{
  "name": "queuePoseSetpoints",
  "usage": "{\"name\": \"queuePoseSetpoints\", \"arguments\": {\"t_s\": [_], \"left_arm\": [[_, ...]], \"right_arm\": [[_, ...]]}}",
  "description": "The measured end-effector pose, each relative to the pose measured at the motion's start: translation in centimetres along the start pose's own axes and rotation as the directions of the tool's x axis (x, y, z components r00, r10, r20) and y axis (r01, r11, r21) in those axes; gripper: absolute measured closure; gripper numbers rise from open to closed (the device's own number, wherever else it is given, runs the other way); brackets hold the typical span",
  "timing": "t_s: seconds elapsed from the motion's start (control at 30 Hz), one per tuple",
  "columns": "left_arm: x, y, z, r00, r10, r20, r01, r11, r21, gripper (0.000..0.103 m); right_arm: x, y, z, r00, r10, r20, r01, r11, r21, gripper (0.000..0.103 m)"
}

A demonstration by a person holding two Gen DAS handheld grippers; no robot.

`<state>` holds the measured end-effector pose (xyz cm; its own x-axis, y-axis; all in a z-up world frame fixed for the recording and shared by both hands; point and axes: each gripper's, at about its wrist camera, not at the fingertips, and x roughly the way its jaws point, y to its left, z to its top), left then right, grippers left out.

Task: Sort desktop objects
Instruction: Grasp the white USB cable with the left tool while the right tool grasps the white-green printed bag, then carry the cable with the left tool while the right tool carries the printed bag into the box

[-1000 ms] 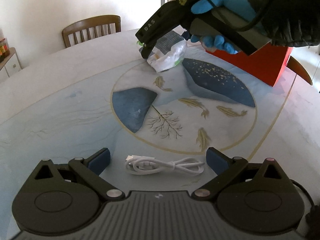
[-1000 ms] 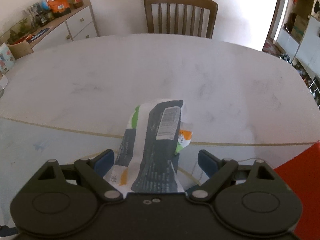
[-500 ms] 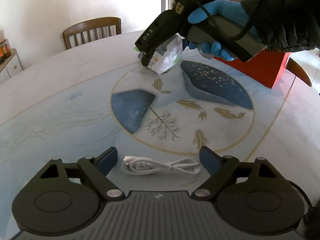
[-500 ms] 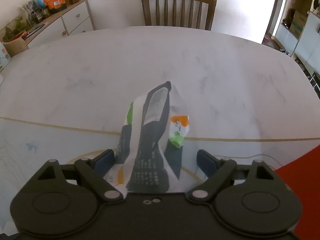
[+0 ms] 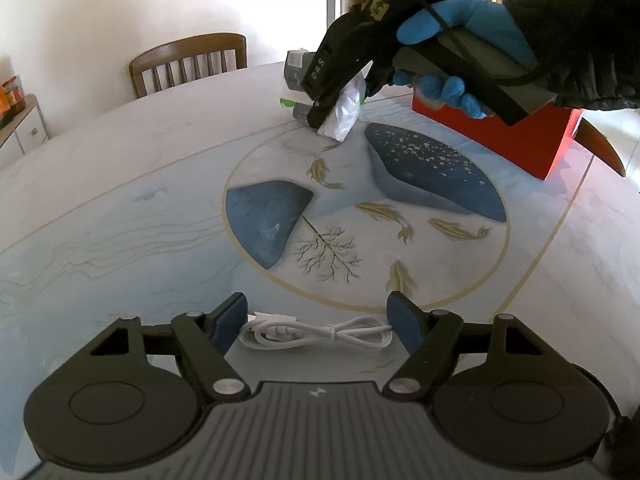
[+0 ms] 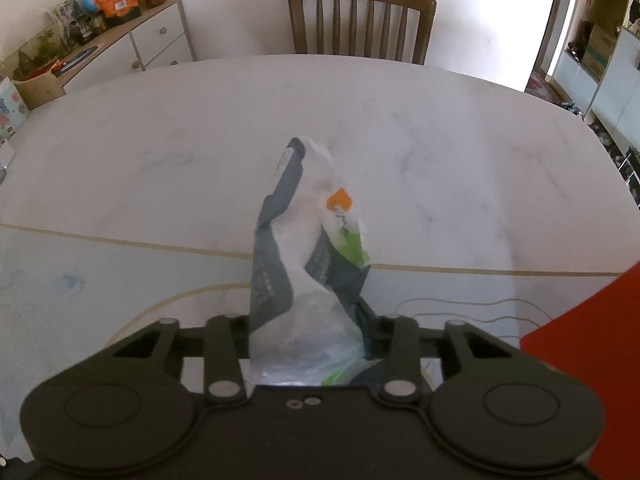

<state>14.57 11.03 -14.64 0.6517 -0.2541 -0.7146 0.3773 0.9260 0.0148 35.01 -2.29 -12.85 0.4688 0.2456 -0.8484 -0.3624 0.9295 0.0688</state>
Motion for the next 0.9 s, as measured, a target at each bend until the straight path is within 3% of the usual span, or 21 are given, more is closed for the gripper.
{"name": "queuePoseSetpoints", "arguments": {"t_s": [0.6,0.9], "left_arm": [[-0.6,-0.6,0.1,1.0,-0.008,-0.023,0.007,1.0,-0.021,0.027],[-0.9,-1.4,0.0,0.999,-0.007,-0.043,0.005,0.999,-0.044,0.027]], "right_arm": [[-6.7,-0.9,-2.1,0.997,0.061,0.057,-0.065,0.995,0.075,0.068],[-10.3,-2.1,-5.0,0.996,0.067,0.065,-0.074,0.991,0.112,0.069]]}}
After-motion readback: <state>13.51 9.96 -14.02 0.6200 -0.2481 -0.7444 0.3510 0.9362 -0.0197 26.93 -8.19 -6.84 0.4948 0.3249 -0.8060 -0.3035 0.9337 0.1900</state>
